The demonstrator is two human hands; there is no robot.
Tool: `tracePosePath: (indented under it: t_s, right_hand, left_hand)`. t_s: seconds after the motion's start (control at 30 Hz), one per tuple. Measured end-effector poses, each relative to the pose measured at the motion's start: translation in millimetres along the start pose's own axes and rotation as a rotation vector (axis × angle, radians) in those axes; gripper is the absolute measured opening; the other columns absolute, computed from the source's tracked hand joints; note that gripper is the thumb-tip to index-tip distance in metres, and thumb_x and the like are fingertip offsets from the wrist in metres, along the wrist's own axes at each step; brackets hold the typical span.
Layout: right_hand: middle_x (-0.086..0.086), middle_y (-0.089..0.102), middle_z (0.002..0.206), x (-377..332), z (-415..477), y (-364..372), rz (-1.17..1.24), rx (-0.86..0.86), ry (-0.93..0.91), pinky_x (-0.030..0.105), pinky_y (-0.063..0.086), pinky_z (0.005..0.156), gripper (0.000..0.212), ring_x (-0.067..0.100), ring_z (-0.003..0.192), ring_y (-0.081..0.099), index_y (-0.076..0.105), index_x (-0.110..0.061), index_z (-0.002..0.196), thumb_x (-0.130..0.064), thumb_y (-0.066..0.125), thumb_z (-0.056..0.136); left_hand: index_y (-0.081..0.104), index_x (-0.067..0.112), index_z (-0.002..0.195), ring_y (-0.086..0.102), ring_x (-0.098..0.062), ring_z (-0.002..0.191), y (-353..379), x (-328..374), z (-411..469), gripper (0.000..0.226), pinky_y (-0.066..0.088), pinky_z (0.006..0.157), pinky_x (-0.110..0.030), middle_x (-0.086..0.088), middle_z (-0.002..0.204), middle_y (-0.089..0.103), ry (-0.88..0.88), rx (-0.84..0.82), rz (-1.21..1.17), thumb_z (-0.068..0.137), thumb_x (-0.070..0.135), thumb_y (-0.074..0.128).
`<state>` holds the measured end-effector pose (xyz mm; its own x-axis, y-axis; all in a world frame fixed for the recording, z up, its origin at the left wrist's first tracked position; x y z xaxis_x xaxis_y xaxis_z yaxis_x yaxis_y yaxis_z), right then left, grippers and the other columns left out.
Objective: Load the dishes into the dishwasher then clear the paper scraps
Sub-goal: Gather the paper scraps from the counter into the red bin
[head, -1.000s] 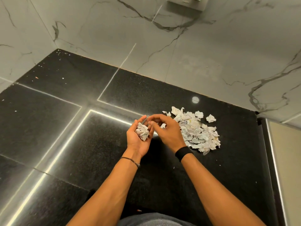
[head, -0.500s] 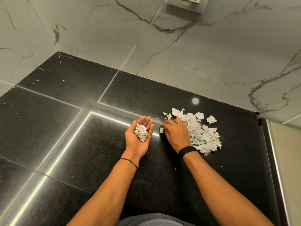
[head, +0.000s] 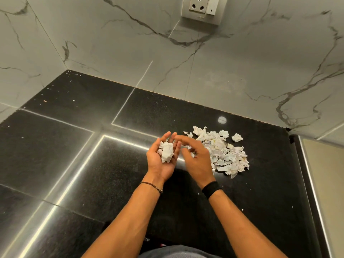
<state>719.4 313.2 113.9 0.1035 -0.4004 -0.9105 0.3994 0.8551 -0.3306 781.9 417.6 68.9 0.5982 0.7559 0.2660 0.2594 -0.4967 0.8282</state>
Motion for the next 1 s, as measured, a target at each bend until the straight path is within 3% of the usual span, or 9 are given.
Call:
tracePosePath:
  t_s: [0.17,0.3,0.47,0.63,0.7,0.83,1.0]
  right_hand:
    - [-0.007,0.072,0.12,8,-3,-6,0.33,0.205,0.261,0.044,0.049,0.107,0.038,0.012,0.118,0.063,0.072,-0.018,0.118,-0.001,0.044,0.1]
    - [-0.003,0.071,0.123,-6,-14,9,0.581,0.258,0.36,0.032,0.05,0.105,0.039,0.01,0.121,0.063,0.071,-0.02,0.117,-0.003,0.04,0.102]
    - [0.002,0.072,0.121,-14,-45,28,0.824,0.244,0.486,0.022,0.053,0.093,0.032,0.01,0.115,0.067,0.066,-0.005,0.125,-0.003,0.041,0.105]
    - [0.008,0.07,0.127,-9,-102,58,0.828,0.051,0.536,0.032,0.051,0.102,0.028,0.02,0.121,0.064,0.065,-0.007,0.127,-0.008,0.048,0.106]
    - [0.008,0.07,0.126,-17,-131,68,0.829,-0.015,0.54,0.029,0.053,0.097,0.027,0.02,0.12,0.065,0.067,-0.01,0.125,-0.007,0.048,0.106]
    - [0.006,0.071,0.125,-33,-184,79,0.798,-0.095,0.576,0.025,0.055,0.089,0.028,0.018,0.115,0.068,0.066,-0.008,0.126,-0.007,0.048,0.105]
    - [0.006,0.071,0.126,-37,-254,91,0.687,-0.168,0.626,0.04,0.052,0.103,0.026,0.023,0.12,0.066,0.069,-0.014,0.123,-0.013,0.054,0.103]
  left_hand:
    - [0.065,0.004,0.126,0.066,-0.033,0.121,10,-6,-13,0.038,0.046,0.111,-0.043,-0.018,0.135,0.065,0.021,-0.049,-0.048,0.102,0.028,0.046]
    - [0.065,0.004,0.124,0.065,-0.032,0.122,15,-21,-25,0.038,0.045,0.113,-0.041,-0.019,0.134,0.065,0.062,-0.072,-0.078,0.099,0.027,0.049]
    - [0.07,0.003,0.113,0.064,-0.032,0.119,-6,-38,-49,0.032,0.039,0.118,-0.041,-0.019,0.122,0.068,0.181,-0.007,-0.168,0.1,0.023,0.048]
    - [0.07,0.003,0.103,0.072,-0.029,0.102,-43,-42,-108,0.031,0.054,0.1,-0.039,-0.017,0.107,0.073,0.39,0.111,-0.232,0.09,0.024,0.051]
    - [0.074,0.003,0.096,0.072,-0.027,0.1,-61,-43,-134,0.031,0.057,0.095,-0.036,-0.016,0.105,0.073,0.44,0.159,-0.208,0.088,0.023,0.053]
    - [0.069,0.002,0.106,0.071,-0.024,0.102,-95,-46,-184,0.034,0.051,0.102,-0.034,-0.014,0.106,0.074,0.488,0.264,-0.196,0.104,0.022,0.041]
    - [0.069,0.004,0.106,0.074,-0.02,0.093,-142,-67,-238,0.032,0.054,0.096,-0.031,-0.01,0.101,0.076,0.495,0.399,-0.233,0.105,0.019,0.04]
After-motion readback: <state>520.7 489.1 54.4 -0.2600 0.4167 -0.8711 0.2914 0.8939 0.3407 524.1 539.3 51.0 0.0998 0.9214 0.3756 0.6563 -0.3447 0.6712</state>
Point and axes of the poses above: each hand's wrist, its own z-axis towards the middle knuckle, its own y-axis out of the palm, x = y × z, the point moved 2 cm from there along z, towards the middle knuckle
